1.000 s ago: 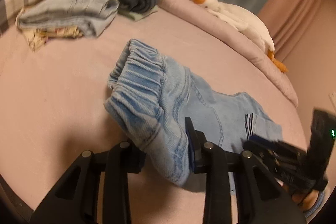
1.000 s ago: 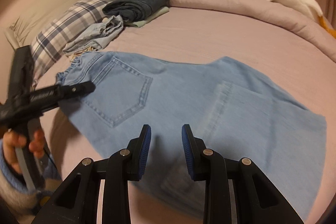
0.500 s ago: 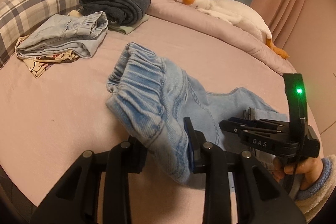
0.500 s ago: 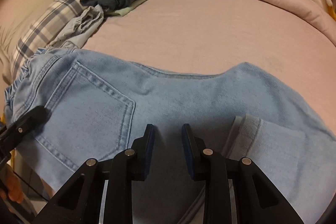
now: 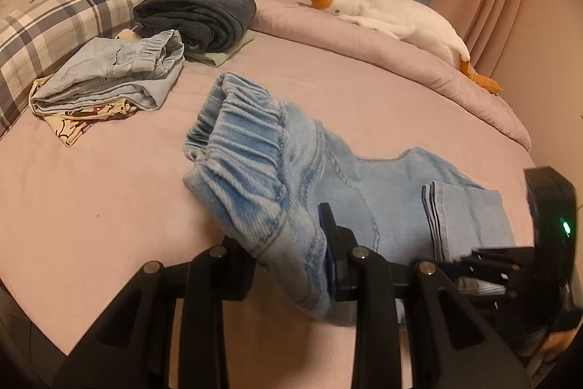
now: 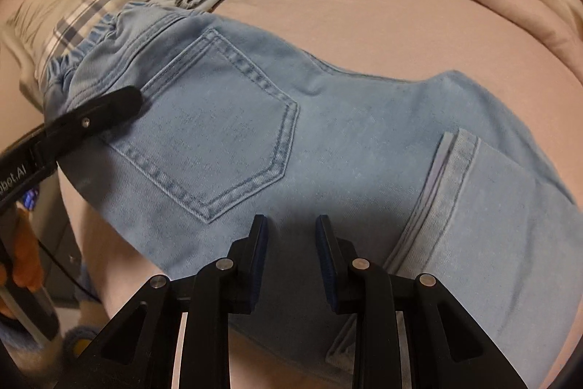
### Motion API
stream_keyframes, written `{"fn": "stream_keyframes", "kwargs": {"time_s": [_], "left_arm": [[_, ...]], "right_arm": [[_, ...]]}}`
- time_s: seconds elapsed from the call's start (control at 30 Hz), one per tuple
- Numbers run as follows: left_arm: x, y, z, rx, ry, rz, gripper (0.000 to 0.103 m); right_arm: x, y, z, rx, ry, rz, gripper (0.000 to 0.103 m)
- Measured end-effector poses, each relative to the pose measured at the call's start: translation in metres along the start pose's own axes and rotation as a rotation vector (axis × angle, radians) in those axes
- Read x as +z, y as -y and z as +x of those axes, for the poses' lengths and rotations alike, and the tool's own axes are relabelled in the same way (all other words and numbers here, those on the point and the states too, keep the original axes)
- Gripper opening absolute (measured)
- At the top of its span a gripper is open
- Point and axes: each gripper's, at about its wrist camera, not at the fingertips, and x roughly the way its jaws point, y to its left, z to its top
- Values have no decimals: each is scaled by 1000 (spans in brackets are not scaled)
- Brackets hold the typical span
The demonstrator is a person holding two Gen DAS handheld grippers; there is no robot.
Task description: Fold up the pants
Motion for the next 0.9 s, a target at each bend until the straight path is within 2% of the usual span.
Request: {"fn": "stream_keyframes", "kwargs": {"time_s": [0.23, 0.3, 0.5, 0.63, 0.73, 0.77, 0.83, 0.9], "left_arm": [[1, 9, -2, -1, 4, 21, 29], [3, 13, -6, -1, 13, 27, 28], [12, 34, -19, -43, 47, 75, 25], [18, 57, -25, -88, 64, 115, 24], [21, 81, -27, -125, 70, 162, 23], [22, 89, -27, -132, 70, 177, 23], [21, 106, -26, -145, 68, 214, 23], [18, 124, -24, -154, 61, 255, 23]], "right_arm": [[-27, -16, -17, -7, -42, -40, 30], [-34, -15, -14, -13, -29, -47, 30], [-35, -3, -20, 47, -13, 10, 30], [-40, 26, -53, 119, 96, 103, 30], [-41, 60, -68, 117, 163, 226, 31], [-44, 74, -70, 128, 175, 289, 33], [-54, 99, -73, 180, 196, 404, 45], [-68, 128, -73, 224, 216, 533, 46]]}}
